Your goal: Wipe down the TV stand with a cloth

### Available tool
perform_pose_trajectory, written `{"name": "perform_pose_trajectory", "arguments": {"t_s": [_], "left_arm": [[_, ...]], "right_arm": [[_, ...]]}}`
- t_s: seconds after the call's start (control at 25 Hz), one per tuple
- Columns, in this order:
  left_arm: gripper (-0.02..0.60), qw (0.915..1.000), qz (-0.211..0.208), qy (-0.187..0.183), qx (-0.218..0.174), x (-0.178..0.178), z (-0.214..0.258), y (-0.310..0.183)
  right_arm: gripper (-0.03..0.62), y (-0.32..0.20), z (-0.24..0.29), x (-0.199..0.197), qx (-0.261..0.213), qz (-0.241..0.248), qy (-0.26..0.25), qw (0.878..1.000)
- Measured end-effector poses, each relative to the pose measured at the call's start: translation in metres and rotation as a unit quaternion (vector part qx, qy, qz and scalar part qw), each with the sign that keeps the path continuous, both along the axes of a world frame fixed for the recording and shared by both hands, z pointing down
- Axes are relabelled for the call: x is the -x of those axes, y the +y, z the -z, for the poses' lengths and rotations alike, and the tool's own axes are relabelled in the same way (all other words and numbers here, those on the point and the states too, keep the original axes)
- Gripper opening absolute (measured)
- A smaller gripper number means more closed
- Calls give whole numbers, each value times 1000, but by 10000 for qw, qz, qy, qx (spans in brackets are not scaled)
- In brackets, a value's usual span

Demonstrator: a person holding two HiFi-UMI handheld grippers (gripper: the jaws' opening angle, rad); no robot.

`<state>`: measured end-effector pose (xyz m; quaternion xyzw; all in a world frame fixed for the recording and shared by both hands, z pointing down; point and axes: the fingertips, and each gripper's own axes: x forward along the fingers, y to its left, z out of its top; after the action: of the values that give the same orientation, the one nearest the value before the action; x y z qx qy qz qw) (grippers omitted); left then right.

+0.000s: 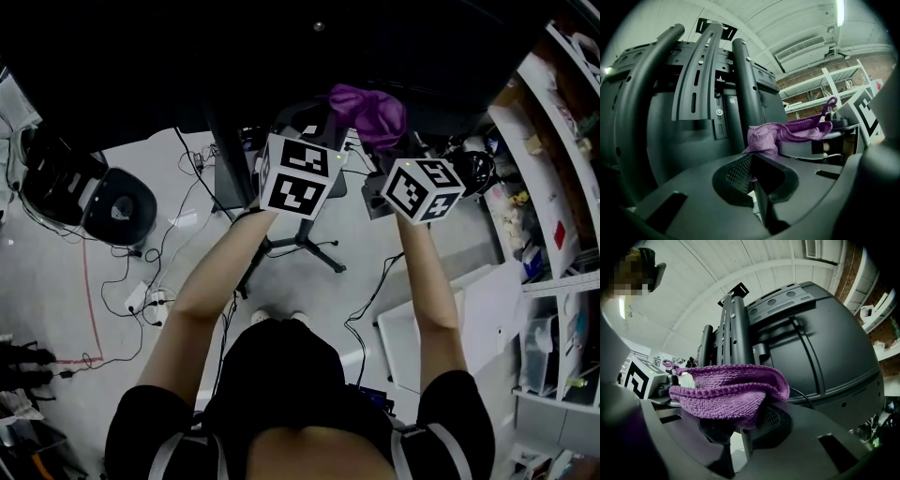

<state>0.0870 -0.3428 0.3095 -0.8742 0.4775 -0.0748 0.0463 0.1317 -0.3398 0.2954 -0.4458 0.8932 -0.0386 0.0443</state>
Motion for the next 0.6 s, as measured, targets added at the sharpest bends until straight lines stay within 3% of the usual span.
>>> {"name": "perform_pose_trajectory", "arguments": {"t_s": [0.6], "left_arm": [[6,9988,-15,-50,493,-2,-63,-3]], "right_arm": [[64,1,-62,-2,455,-46,-155,9988]]}}
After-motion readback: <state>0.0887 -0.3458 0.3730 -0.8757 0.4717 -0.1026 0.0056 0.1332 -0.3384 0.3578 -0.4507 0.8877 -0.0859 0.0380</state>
